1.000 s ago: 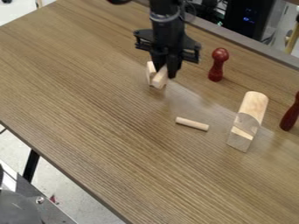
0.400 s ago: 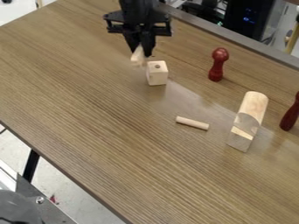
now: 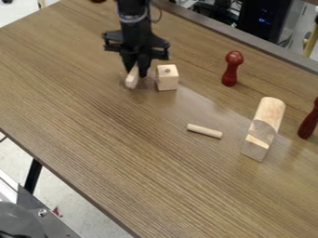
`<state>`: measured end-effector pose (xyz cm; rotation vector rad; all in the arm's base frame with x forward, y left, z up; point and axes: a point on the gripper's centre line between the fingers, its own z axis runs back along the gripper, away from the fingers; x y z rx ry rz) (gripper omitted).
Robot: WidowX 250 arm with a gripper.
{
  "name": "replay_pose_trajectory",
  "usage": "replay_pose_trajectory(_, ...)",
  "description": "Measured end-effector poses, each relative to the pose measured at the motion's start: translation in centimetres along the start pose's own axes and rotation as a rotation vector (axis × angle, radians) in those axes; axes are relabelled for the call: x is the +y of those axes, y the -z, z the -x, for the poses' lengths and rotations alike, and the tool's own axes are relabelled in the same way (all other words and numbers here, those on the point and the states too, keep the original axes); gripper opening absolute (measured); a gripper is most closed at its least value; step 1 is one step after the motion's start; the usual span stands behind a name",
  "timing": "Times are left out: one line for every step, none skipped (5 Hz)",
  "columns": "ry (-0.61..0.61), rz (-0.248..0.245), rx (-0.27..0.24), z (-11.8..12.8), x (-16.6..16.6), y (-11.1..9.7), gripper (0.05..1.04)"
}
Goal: Held the long block and put it aside
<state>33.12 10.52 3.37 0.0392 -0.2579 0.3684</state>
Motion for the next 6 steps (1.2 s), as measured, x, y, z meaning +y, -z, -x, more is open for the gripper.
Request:
replay_pose_trajectory(-0.001,-0.016,0.02,0.2,0.3,0.9,0.181)
replay_pose_trajectory(-0.01,-0.016,0.026,0.1,0.3,0.9,0.231)
replay_pose_trajectory(-0.037,-0.013,0.028,-0.2,0.6,0.8,0.499)
replay_pose_trajectory(-0.06,-0.017,0.026,-0.2,0.9,0.7,0.821)
replay_pose_trajectory(-0.081,-0.034,0.0,-0.4,1.3,-0.3,1.003)
replay_pose_trajectory(-0.089,-0.041,-0.068,-0.8,1.5,-2.9,0.999)
